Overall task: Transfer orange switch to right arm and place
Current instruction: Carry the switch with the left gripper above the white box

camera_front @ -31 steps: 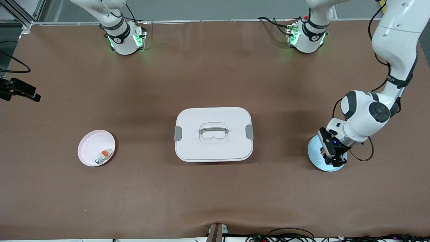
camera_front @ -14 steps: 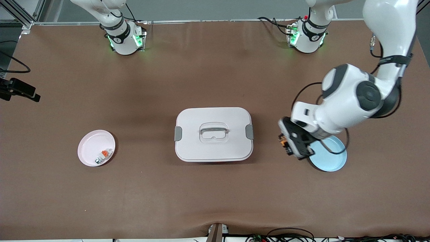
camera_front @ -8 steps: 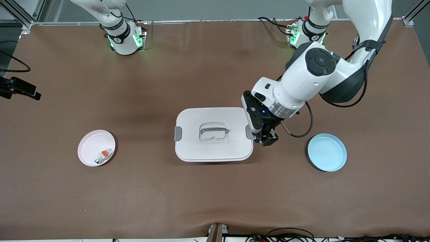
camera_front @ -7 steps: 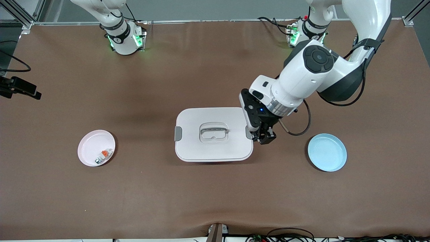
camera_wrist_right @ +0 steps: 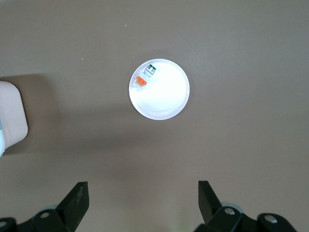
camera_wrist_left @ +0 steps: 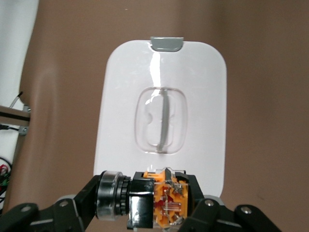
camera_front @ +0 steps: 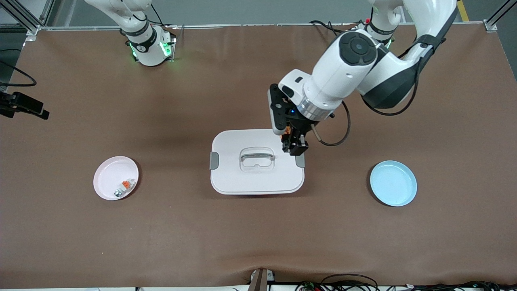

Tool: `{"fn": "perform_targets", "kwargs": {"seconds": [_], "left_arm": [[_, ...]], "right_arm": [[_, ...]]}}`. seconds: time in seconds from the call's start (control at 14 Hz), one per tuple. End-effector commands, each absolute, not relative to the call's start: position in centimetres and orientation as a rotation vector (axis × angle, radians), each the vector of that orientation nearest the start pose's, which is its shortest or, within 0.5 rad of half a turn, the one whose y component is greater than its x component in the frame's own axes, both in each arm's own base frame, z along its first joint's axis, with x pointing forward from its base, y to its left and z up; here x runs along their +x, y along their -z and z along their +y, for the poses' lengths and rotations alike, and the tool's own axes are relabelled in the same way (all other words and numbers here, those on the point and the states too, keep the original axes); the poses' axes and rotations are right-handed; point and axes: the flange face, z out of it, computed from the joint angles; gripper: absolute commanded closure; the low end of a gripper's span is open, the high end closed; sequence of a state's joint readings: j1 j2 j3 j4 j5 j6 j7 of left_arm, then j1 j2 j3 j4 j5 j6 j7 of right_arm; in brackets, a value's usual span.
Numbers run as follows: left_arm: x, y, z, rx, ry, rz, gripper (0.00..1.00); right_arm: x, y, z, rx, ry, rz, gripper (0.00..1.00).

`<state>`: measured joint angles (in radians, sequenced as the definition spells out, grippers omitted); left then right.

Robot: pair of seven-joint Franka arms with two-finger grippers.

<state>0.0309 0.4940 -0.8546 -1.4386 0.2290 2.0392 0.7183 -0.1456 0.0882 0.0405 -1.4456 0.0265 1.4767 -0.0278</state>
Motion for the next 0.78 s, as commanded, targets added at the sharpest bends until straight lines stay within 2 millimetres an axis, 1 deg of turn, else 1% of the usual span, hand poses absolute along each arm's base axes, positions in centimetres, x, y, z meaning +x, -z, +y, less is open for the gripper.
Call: {"fn": "perform_targets", "kwargs": {"seconds": [0.0,0.07,0.29,0.5,0.57,0.71], "left_arm": [[53.3,-51.6,-44.0,-2.341,0.402,2.265,1.00],[52.8,-51.5,-44.6,-2.350,0.398,2.261,1.00],[52.6,-51.6,-44.7,-2.362,0.398,2.256,1.00],[52.5,-51.7,-44.9,-2.359,0.406,2.264,1.00],[52.5,-51.7,-45.0,-2.357,0.405,2.266,1.00],[52.4,-52.0,-45.2,-2.361,0.428,2.262,1.00]], "right_arm": [[57.0,-62.7,-6.1,-3.087,-0.085,0.142,0.00],[57.0,-62.7,-6.1,-3.087,-0.085,0.142,0.00],[57.1,-62.7,-6.6,-3.083,-0.082,0.154,0.00],[57.2,-62.2,-6.9,-3.079,-0.103,0.161,0.00],[57.1,-62.2,-7.6,-3.067,-0.100,0.180,0.00],[57.0,-61.5,-7.6,-3.027,-0.128,0.223,0.00]]}}
